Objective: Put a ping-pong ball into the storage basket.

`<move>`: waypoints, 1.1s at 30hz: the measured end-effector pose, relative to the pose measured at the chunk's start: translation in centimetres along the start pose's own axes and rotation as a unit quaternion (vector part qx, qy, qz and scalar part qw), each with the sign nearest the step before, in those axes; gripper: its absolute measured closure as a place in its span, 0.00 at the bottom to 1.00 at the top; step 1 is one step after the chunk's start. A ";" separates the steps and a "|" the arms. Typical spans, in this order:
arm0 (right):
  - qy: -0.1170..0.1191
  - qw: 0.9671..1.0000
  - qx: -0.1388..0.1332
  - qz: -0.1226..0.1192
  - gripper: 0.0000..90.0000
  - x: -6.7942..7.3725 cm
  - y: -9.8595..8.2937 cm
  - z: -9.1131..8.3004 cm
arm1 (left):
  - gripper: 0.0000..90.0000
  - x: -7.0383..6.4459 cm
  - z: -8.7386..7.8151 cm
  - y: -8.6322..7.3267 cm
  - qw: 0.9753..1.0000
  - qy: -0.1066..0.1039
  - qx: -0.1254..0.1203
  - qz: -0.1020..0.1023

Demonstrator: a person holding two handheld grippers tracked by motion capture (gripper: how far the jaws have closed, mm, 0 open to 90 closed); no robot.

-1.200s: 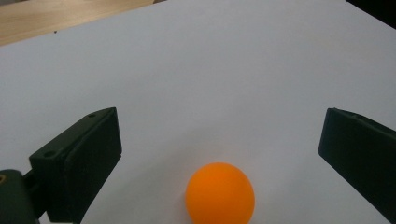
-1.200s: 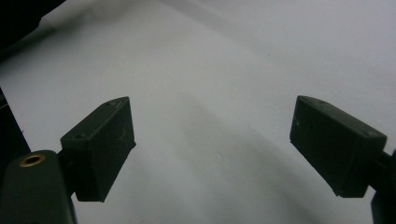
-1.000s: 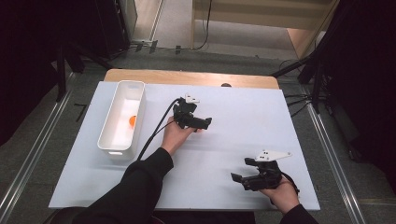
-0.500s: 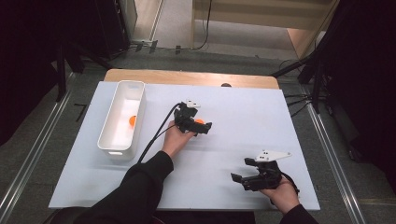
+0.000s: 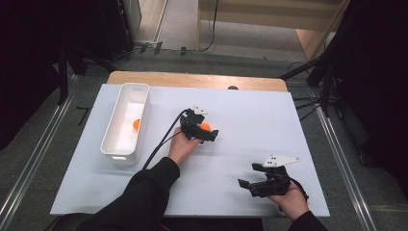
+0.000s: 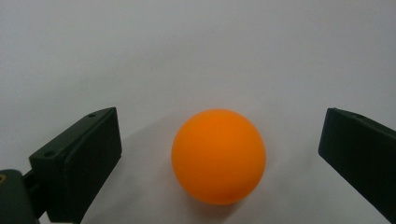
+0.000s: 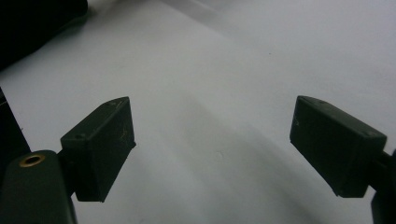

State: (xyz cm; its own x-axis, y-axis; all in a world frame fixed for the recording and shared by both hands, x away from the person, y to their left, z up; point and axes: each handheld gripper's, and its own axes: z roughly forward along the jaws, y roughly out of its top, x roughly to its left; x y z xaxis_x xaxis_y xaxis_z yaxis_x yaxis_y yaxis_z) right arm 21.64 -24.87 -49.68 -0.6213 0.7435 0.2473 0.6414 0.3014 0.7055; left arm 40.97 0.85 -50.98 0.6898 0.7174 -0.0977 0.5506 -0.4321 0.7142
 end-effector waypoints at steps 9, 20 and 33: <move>-0.001 1.000 0.000 0.001 0.14 0.0 0.0 0.1 | 0.00 0.1 0.3 -0.4 1.000 0.011 0.007 0.006; -0.002 1.000 -0.001 -0.002 0.14 0.0 0.0 0.1 | 0.02 -0.7 0.6 -0.5 0.998 0.050 0.023 0.032; -0.003 1.000 0.000 -0.002 0.14 0.0 -0.1 0.1 | 0.15 -1.1 0.2 -0.8 0.998 0.051 0.010 0.042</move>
State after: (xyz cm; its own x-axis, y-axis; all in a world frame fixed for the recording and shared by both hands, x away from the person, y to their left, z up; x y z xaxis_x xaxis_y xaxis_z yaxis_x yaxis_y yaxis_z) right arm 21.64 -24.86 -49.78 -0.6218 0.7456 0.2398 0.6383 0.3051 0.7067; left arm 39.87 0.31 -51.60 0.6829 0.7298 0.0334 0.5034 -0.5032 0.7024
